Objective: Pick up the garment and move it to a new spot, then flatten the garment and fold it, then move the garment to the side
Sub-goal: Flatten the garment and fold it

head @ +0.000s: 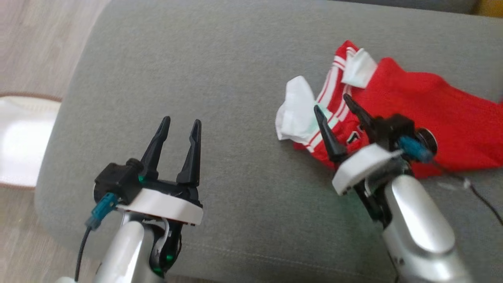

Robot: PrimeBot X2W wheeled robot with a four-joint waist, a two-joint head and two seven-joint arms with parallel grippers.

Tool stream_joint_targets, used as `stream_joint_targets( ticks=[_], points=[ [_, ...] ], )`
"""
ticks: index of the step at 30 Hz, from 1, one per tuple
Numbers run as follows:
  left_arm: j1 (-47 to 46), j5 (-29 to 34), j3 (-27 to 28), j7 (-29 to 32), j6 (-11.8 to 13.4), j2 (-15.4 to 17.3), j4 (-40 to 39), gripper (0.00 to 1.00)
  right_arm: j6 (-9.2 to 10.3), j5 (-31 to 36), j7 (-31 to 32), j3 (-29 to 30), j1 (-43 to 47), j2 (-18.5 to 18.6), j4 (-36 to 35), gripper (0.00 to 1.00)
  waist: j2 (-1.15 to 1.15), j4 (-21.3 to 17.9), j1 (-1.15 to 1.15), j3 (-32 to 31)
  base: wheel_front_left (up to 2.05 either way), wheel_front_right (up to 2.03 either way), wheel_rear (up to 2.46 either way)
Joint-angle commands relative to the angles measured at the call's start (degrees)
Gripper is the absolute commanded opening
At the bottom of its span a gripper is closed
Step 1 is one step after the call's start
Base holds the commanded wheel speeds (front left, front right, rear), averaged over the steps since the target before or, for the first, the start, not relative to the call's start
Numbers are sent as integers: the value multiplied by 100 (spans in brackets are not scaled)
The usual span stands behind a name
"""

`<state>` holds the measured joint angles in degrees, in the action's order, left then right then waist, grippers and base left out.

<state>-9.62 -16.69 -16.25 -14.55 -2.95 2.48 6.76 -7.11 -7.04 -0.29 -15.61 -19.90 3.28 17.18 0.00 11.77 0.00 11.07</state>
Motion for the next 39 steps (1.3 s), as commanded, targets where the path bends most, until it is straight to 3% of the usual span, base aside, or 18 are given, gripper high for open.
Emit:
stream_joint_targets(
  ticks=[1,13,14,15,25,32,36,37,38,39],
  points=[
    [-255,-45,135,-45,26,40,-173,100,-37,-37,100,-143,-339,-13,5,100,0,179,0,132,0,0,0],
    [-382,-246,-70,-45,93,40,-72,100,-37,-761,1057,-690,-1675,445,1933,100,0,786,0,433,0,0,0],
    [-389,-253,-82,-45,93,40,-68,100,-37,-849,1117,-809,-1750,484,2025,58,0,812,0,441,0,0,0],
    [-395,-260,-89,-45,97,40,-63,100,-37,-963,1136,-921,-1829,514,2079,0,0,835,0,449,0,0,0],
    [-457,-314,-83,-45,129,40,-68,100,-37,-1310,218,-1564,-3055,726,2066,0,0,874,0,444,0,0,0],
    [-428,-336,-92,-45,167,40,-82,100,-37,-1422,-515,-2657,-3523,483,2193,0,0,849,0,361,0,0,0],
    [-400,-328,-71,-45,177,40,-80,100,-37,-1544,-634,-3104,-3424,342,2373,0,0,792,0,351,0,0,0],
    [-392,-320,-68,-45,174,40,-72,100,-37,-1591,-651,-3252,-3367,293,2439,64,0,761,0,347,0,0,0],
    [-383,-308,-61,-45,170,40,-60,100,-37,-1653,-637,-3375,-3304,244,2522,100,0,723,0,340,0,0,0],
    [-375,-296,-51,-45,169,40,-48,100,-37,-1693,-655,-3493,-3253,202,2581,100,0,679,0,331,0,0,0]
  ],
)
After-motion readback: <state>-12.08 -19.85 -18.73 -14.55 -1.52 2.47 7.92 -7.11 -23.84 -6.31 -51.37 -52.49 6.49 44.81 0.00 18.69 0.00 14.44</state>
